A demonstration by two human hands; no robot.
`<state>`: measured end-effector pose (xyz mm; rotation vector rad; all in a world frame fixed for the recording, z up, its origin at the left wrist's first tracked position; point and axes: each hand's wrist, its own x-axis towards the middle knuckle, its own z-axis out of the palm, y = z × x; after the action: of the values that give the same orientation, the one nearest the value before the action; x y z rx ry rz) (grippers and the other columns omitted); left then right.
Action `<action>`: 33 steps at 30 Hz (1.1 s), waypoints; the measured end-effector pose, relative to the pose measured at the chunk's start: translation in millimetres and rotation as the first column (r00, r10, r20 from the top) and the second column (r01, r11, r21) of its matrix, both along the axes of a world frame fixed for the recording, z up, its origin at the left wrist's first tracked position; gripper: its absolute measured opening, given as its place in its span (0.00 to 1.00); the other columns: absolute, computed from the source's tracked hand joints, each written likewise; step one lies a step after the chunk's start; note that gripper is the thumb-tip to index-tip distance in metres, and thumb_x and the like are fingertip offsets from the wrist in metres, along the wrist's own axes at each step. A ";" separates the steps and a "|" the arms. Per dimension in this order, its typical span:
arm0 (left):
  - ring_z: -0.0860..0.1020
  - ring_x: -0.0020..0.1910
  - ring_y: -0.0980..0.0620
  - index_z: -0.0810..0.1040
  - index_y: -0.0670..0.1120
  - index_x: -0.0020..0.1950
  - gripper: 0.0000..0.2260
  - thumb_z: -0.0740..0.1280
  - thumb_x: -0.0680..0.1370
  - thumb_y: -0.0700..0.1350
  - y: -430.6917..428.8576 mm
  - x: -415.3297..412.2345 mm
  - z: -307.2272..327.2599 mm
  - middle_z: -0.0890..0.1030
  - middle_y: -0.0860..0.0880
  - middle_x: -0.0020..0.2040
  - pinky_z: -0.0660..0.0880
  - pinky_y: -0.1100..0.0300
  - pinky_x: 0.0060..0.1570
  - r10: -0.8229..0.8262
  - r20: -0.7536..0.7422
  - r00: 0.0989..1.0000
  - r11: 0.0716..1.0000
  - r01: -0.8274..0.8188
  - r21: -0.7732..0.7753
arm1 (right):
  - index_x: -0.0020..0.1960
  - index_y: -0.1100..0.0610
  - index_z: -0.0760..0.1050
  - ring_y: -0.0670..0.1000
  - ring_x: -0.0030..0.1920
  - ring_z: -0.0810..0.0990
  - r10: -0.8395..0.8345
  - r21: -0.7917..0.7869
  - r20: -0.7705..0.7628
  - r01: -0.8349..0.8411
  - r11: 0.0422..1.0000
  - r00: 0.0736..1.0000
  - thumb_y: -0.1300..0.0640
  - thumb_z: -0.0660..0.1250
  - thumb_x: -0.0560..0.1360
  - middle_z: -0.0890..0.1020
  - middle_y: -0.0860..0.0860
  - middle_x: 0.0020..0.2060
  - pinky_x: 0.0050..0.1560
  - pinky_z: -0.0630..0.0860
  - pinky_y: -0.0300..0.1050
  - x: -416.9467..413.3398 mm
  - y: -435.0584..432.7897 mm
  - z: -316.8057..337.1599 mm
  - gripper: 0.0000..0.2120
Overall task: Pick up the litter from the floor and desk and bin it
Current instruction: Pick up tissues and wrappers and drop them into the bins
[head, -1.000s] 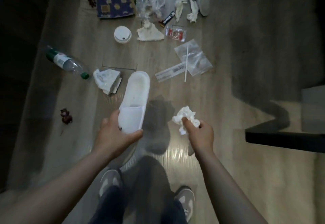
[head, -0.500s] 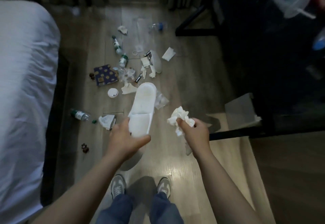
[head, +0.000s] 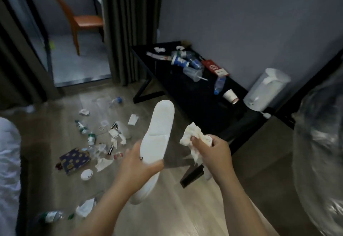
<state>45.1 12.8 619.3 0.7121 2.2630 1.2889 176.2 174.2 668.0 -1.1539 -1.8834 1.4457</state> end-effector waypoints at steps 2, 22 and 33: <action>0.76 0.46 0.63 0.71 0.65 0.53 0.24 0.69 0.58 0.61 -3.6 -1.7 16.4 0.78 0.61 0.47 0.68 0.67 0.34 -0.063 -0.028 0.998 0.997 0.065 0.049 | 0.37 0.56 0.78 0.41 0.28 0.76 -0.082 0.041 -0.021 0.083 0.996 0.996 0.49 0.73 0.71 0.80 0.48 0.27 0.26 0.72 0.33 19.8 -15.2 12.3 0.12; 0.74 0.46 0.66 0.67 0.70 0.52 0.27 0.68 0.55 0.63 28.7 267.3 99.9 0.75 0.60 0.51 0.68 0.70 0.36 -0.813 -0.085 0.576 0.556 0.811 0.180 | 0.32 0.55 0.73 0.42 0.24 0.69 -0.841 0.159 -0.155 0.853 0.497 0.519 0.47 0.72 0.69 0.74 0.44 0.24 0.24 0.65 0.34 357.2 -165.0 64.0 0.15; 0.74 0.46 0.60 0.68 0.64 0.64 0.38 0.68 0.53 0.64 -29.2 558.8 101.0 0.75 0.55 0.56 0.68 0.66 0.37 -0.928 -0.155 0.338 0.303 0.929 0.211 | 0.37 0.64 0.75 0.44 0.26 0.70 -0.950 0.141 -0.242 0.976 0.164 0.195 0.55 0.72 0.70 0.76 0.48 0.25 0.27 0.66 0.36 607.5 -304.4 80.7 0.13</action>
<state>603.8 -16.4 720.3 1.7838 1.1359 0.9000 783.7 -130.2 748.7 -1.6150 -0.7298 0.4045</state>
